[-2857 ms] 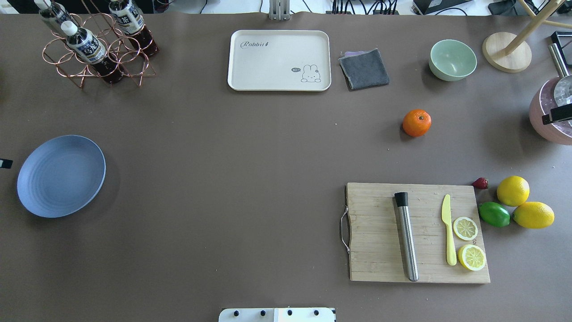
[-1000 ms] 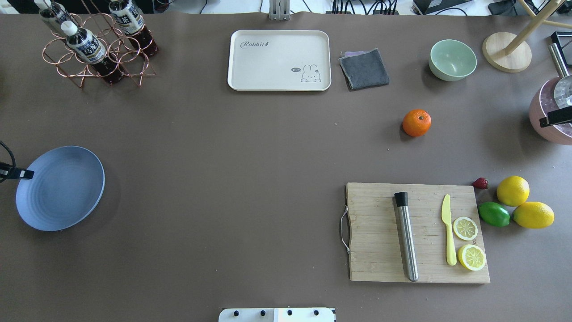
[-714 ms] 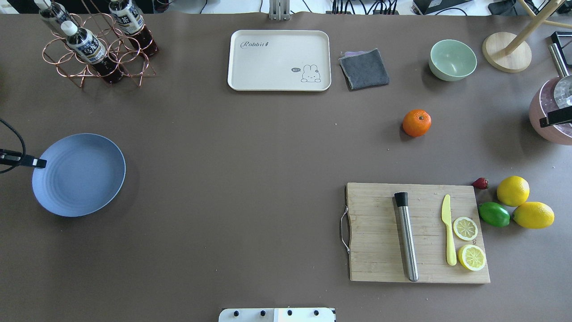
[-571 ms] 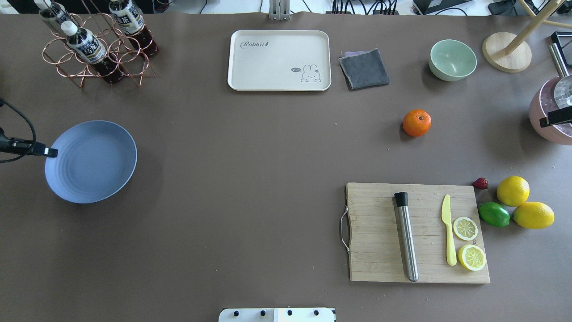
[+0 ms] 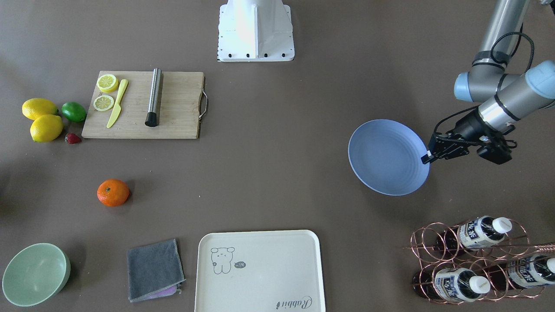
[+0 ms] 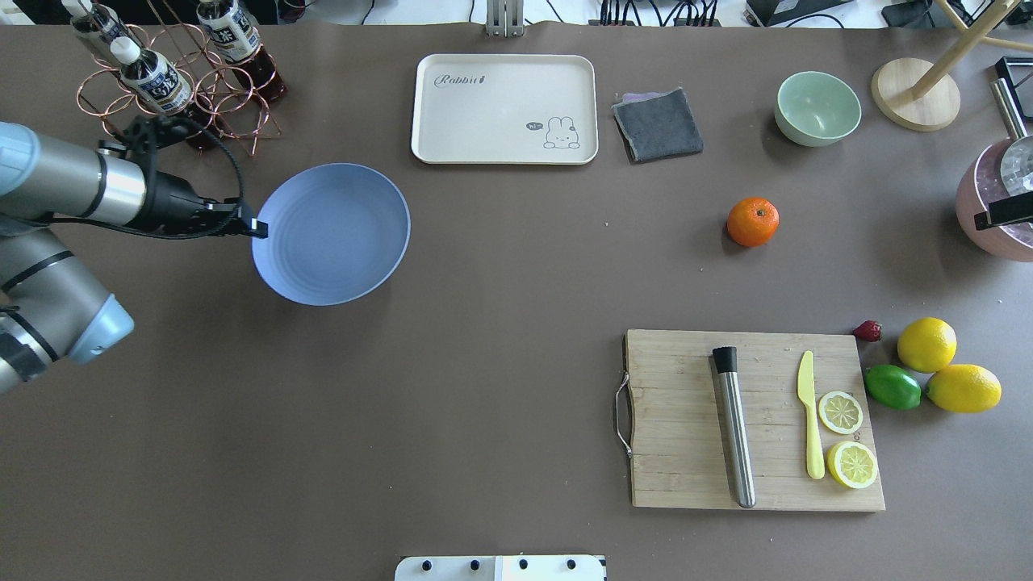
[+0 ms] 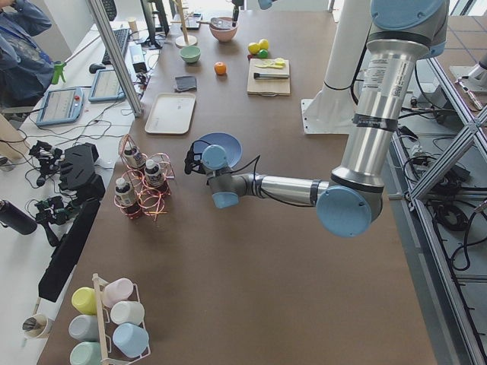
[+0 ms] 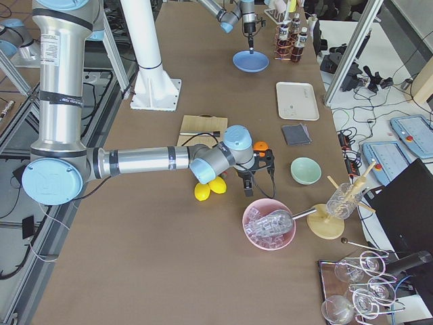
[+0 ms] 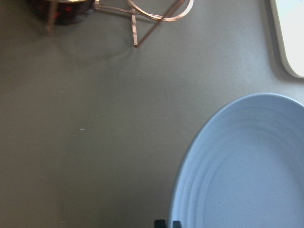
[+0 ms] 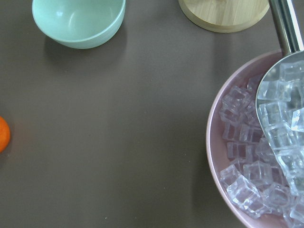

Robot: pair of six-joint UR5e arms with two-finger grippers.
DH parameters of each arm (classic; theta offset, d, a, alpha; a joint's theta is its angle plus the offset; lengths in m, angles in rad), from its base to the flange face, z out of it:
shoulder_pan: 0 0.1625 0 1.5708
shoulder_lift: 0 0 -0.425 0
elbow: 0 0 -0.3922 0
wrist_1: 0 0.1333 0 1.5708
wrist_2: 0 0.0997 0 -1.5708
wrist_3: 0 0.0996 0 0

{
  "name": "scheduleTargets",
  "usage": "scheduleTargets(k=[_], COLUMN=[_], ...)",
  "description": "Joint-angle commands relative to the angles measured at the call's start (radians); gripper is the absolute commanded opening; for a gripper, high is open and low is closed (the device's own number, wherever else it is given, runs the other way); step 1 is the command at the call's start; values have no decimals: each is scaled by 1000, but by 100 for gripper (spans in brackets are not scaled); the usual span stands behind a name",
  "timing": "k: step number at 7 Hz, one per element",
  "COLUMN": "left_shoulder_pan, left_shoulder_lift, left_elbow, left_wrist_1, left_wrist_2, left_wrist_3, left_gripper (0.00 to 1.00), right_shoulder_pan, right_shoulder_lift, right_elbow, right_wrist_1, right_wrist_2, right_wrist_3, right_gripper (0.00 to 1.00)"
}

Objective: Pick orange to plate
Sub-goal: 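Push the blue plate with the left gripper toward the table's center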

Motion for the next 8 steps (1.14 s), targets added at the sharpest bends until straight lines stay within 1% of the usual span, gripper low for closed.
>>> scheduleTargets(k=[1,2,3,4,6,7,8], left_shoulder_pan=[182,250,290,299,281,278,284], left_shoulder_lift=[-140,-216,-263,-274,-272,-268,-246], left_elbow=[-78,-75,-73,-69,-49,-49,-47], left_wrist_1=[218,295,357,369,370,367,359], left_wrist_2=[190,265,317,338,338,339,394], left_wrist_3=[-78,-121,-125,-123,-112,-100,-74], left_gripper=[0,0,0,0,0,45,97], right_shoulder_pan=[0,0,0,-3,-8,-8,-17], right_shoulder_lift=[0,0,0,0,2,2,8], right_elbow=[0,0,-1,0,-1,0,0], right_wrist_1=[0,0,0,0,0,0,0], right_wrist_2=[0,2,2,2,0,0,0], right_wrist_3=[0,0,0,0,0,2,0], right_gripper=[100,100,100,100,100,100,100])
